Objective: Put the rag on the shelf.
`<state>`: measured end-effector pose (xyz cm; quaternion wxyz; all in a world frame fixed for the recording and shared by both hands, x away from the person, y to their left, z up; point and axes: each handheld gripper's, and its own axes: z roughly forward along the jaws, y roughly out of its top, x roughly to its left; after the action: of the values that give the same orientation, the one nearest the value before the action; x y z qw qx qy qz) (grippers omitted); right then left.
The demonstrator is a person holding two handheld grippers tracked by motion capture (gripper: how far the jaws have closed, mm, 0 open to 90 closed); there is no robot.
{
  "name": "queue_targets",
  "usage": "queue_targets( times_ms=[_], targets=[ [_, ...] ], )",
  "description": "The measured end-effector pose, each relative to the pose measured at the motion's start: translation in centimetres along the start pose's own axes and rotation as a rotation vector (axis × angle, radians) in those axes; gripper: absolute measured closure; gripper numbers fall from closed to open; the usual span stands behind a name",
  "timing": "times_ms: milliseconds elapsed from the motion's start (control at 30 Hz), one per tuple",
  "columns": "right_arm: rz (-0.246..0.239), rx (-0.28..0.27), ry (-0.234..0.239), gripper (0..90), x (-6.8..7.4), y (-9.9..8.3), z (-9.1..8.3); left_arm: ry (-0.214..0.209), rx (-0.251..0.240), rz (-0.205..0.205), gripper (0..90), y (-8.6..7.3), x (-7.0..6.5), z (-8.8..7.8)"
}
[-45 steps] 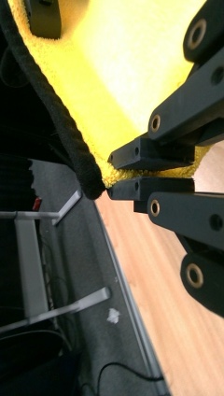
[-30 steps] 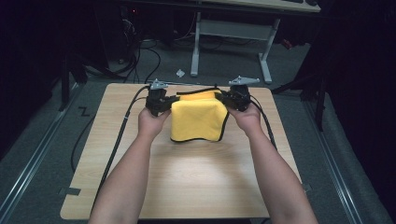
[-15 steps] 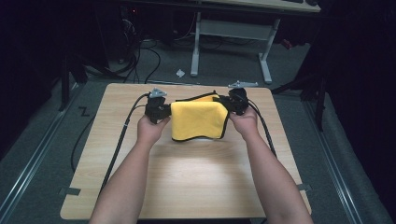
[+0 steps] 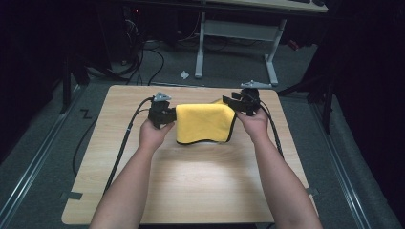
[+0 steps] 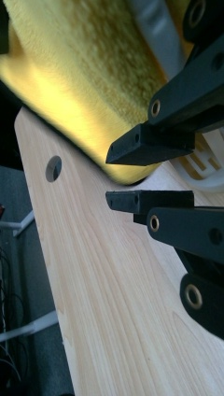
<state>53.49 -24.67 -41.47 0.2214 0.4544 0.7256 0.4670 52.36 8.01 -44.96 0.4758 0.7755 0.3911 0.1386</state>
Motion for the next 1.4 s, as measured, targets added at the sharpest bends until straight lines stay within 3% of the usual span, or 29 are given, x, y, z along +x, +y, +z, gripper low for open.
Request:
queue_targets(
  times_ms=[333,667,1200,1400],
  targets=[
    [0.02,-0.011,-0.051,46.8,-1.6,0.1,-1.3,0.045,-0.027,-0.05,66.2,-0.5,1.1,-0.7],
    [-0.001,-0.003,-0.08,50.2,-1.9,-0.5,-1.6,0.08,-0.051,-0.083,60.8,-0.8,2.2,-1.7],
    [-0.008,-0.013,-0.11,46.6,-2.2,-1.6,-3.2,0.133,-0.082,-0.051,55.0,-0.4,2.5,-4.9],
    [-0.026,-0.02,-0.119,46.5,-1.9,-2.2,-4.1,0.155,-0.119,-0.057,52.9,-1.2,2.9,-6.5]
  ],
)
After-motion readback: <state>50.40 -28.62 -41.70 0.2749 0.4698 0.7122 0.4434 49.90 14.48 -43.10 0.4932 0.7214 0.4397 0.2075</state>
